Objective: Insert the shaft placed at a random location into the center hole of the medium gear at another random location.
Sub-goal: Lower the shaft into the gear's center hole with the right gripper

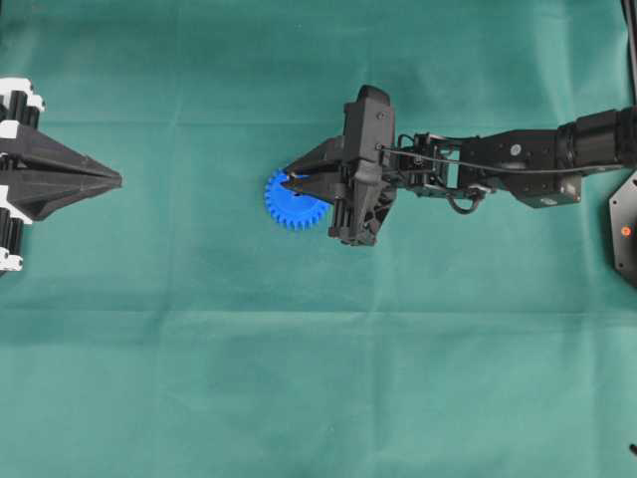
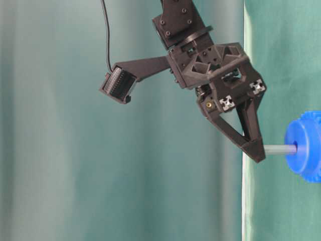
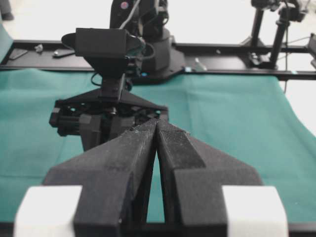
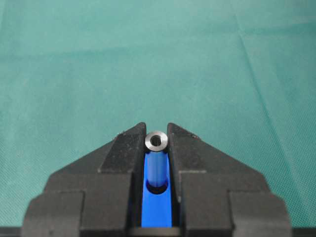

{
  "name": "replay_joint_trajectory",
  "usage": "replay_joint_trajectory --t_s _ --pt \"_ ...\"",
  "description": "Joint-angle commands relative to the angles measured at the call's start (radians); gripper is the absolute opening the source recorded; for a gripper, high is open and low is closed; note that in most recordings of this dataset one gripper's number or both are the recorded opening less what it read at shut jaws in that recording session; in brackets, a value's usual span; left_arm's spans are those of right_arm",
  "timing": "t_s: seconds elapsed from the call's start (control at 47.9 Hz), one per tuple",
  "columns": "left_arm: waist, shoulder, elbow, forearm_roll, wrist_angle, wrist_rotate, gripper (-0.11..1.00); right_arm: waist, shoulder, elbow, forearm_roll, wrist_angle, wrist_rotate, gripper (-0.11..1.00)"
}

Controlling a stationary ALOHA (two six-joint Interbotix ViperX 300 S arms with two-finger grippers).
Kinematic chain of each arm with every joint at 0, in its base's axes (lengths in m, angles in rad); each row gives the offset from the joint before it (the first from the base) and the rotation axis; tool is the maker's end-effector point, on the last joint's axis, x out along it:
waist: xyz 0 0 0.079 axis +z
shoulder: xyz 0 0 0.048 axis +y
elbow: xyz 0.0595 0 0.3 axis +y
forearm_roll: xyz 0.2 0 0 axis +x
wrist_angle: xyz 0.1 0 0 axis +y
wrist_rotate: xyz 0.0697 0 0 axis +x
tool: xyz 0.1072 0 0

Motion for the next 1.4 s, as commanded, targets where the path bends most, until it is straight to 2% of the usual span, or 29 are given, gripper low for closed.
replay_joint_trajectory --t_s 0.0,0.334,0.668,0.919,1.378 --pt "0.002 0.008 -0.015 0.003 -0.006 -0.002 0.03 0.0 -0.014 -0.003 0.003 -0.012 0.008 0.14" --pt "0.002 0.008 -0.015 0.003 -0.006 -0.002 0.03 0.0 -0.028 0.006 0.003 -0.011 0.011 0.14" --pt "0.002 0.008 -0.015 0.002 -0.008 -0.003 0.03 0.0 -0.127 0.009 0.0 0.055 0.005 0.14" --pt "0.002 0.008 -0.015 0.003 -0.009 -0.003 0.03 0.0 -0.11 0.005 0.0 0.052 0.003 0.14" --pt "0.002 0.006 -0.015 0.003 -0.009 -0.003 0.03 -0.002 -0.002 -0.021 0.003 0.0 0.005 0.14"
